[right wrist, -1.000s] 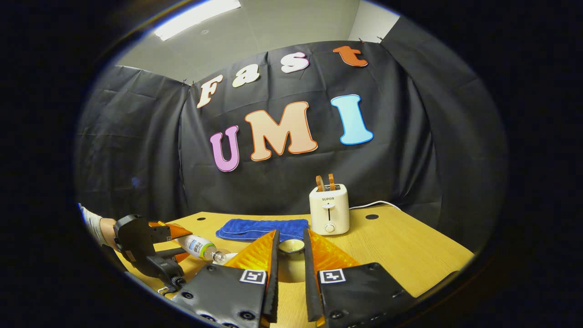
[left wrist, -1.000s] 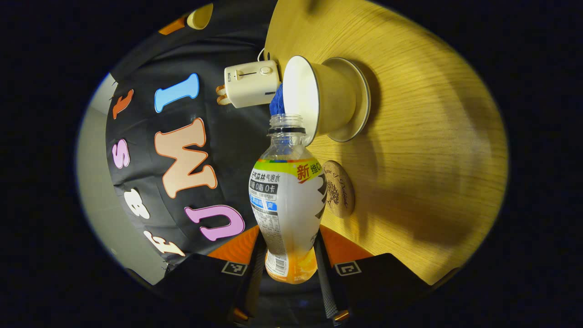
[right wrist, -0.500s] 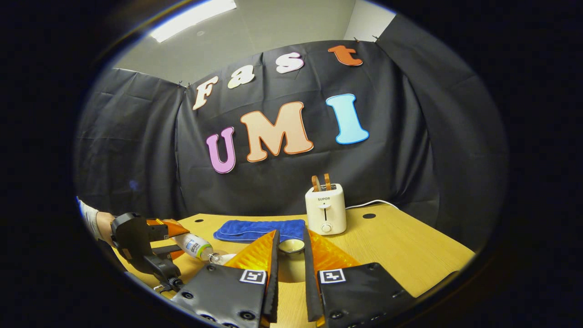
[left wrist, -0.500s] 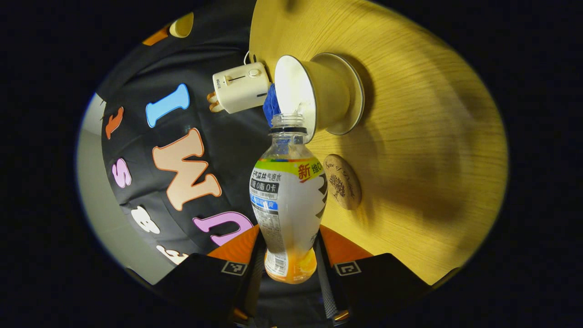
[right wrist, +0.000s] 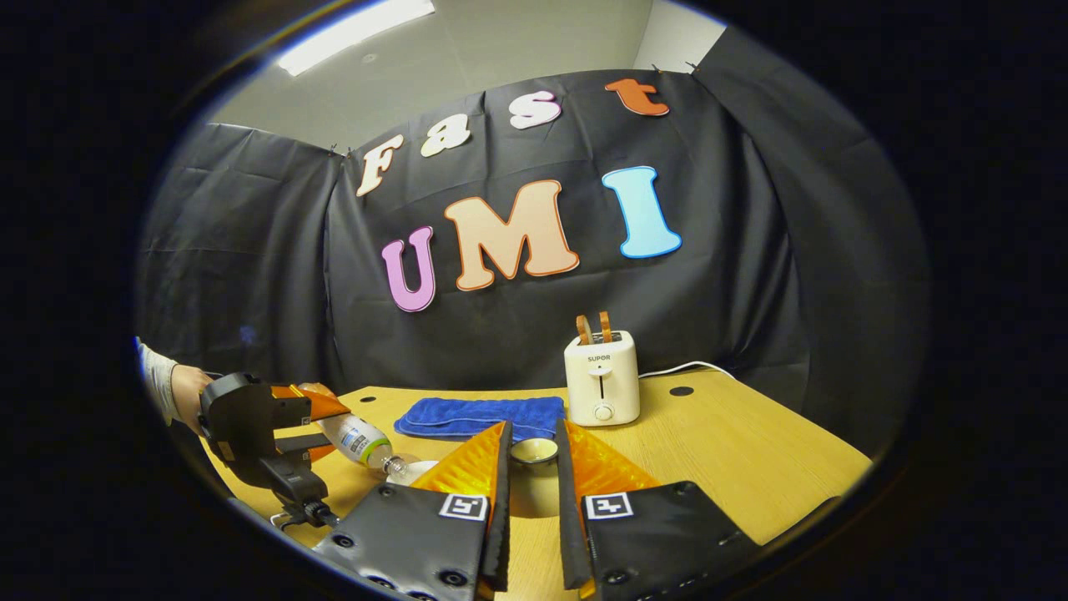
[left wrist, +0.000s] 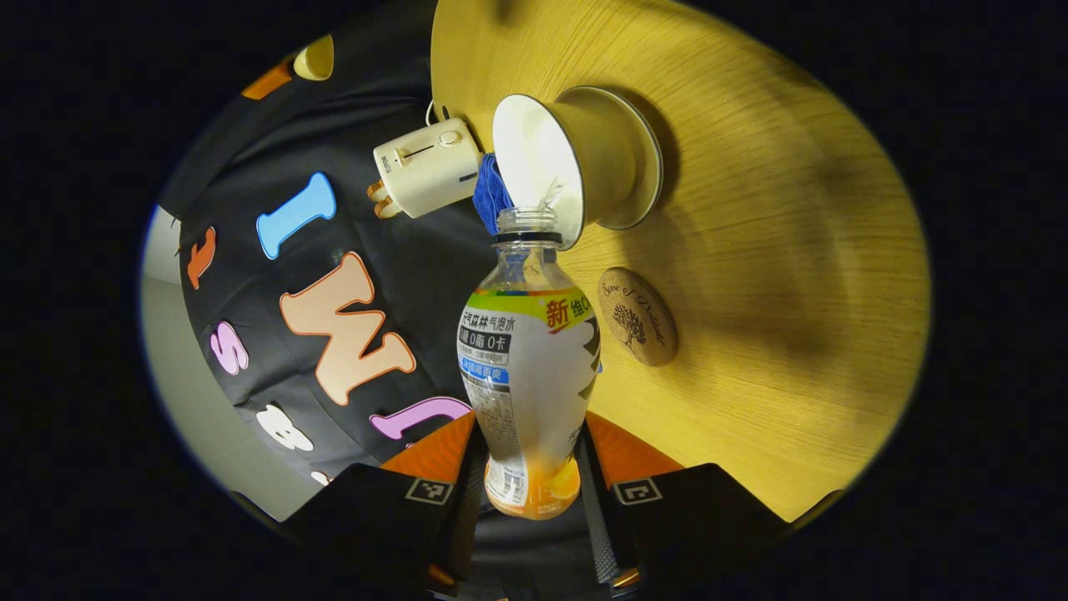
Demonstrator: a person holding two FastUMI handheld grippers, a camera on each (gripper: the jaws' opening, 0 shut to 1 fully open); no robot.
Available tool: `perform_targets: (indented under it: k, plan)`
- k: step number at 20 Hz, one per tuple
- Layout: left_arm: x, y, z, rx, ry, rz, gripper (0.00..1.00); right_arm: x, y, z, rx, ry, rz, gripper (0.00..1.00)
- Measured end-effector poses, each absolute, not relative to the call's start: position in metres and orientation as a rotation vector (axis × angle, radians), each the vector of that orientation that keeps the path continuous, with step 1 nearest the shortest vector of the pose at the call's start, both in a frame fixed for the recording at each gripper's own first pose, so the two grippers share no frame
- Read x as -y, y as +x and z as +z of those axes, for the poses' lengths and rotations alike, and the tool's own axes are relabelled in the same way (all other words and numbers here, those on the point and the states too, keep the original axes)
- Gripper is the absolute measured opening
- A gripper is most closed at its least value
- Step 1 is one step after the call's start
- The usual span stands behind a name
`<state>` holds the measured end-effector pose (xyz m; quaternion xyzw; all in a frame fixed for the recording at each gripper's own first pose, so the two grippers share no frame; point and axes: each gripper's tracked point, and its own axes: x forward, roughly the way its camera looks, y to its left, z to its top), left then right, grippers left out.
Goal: Open the teacup lid with one hand, grasp the water bottle and pour water into the teacup with the other hand; after pouring, place the water bottle on the coaster and then close the teacup lid.
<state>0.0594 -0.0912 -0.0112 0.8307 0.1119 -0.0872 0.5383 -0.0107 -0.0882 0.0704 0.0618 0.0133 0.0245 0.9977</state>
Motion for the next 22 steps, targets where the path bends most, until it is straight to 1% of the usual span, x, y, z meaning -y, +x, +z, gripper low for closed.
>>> perform_targets:
  k: [1,3,4,7,8,18,19,20,22]
  plan:
    - [0.093,0.059,-0.009,-0.262,1.985,-0.208,0.55,0.088,-0.011,0.07,-0.028,0.123,0.049,0.28]
    - [0.093,0.059,-0.005,-0.259,2.002,-0.212,0.54,0.088,-0.011,0.07,-0.029,0.121,0.048,0.28]
    - [0.093,0.059,-0.004,-0.256,2.015,-0.21,0.54,0.088,-0.011,0.07,-0.029,0.12,0.048,0.3]
    - [0.091,0.061,0.004,-0.259,2.069,-0.226,0.55,0.089,-0.01,0.071,-0.028,0.123,0.047,0.3]
    - [0.09,0.064,0.006,-0.266,2.083,-0.221,0.54,0.09,-0.011,0.07,-0.03,0.124,0.047,0.28]
    - [0.106,0.066,0.022,-0.23,2.165,-0.223,0.54,0.084,-0.013,0.073,-0.026,0.138,0.071,0.28]
    - [0.107,0.067,0.022,-0.225,2.177,-0.225,0.54,0.085,-0.013,0.073,-0.025,0.132,0.068,0.26]
    - [0.111,0.069,0.023,-0.221,2.187,-0.231,0.55,0.085,-0.012,0.072,-0.027,0.128,0.066,0.28]
    - [0.113,0.069,0.024,-0.219,2.202,-0.233,0.54,0.085,-0.013,0.072,-0.032,0.133,0.068,0.28]
